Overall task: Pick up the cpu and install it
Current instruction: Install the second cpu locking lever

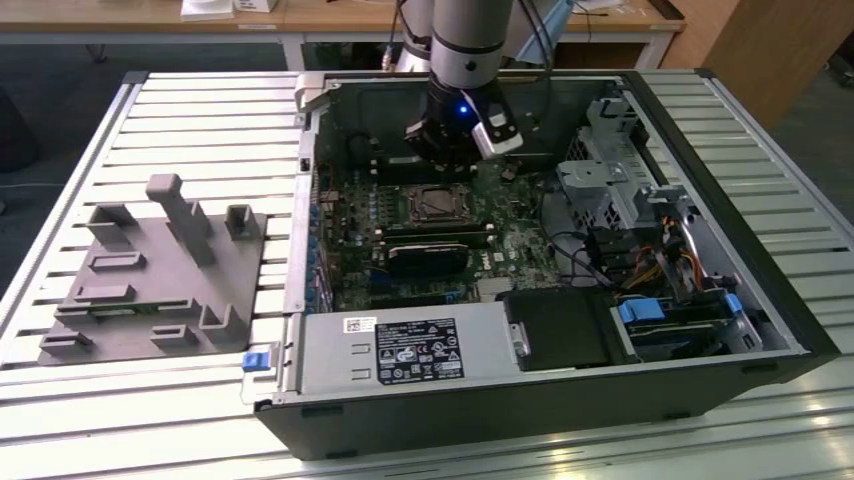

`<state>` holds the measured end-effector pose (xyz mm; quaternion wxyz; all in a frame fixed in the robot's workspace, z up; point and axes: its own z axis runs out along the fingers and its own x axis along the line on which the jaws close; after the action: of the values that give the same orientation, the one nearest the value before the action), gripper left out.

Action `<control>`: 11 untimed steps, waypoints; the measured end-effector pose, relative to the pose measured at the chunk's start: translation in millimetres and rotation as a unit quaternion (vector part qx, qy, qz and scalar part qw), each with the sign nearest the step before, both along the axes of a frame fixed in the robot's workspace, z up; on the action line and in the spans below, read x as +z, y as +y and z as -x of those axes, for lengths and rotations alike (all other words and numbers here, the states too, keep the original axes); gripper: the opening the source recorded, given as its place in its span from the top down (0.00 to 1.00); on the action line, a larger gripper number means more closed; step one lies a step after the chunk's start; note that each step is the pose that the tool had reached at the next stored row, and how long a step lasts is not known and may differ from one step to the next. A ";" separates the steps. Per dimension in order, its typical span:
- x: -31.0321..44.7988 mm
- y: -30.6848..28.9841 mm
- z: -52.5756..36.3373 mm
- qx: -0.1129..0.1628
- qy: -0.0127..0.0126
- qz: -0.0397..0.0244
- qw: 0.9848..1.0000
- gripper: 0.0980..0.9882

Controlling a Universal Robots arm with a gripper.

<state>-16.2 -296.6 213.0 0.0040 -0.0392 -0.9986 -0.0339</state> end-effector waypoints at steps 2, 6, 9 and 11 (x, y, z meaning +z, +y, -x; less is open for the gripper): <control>7.4 0.0 0.0 0.000 0.000 0.000 1.000 0.99; 18.8 -0.1 0.1 0.000 0.000 0.000 1.000 0.99; 18.9 -4.1 0.3 0.000 0.000 0.000 1.000 0.99; 18.9 -10.4 0.2 0.000 0.000 0.000 1.000 0.99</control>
<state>-16.4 -307.0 231.9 0.0040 -0.0391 -0.9987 -0.0339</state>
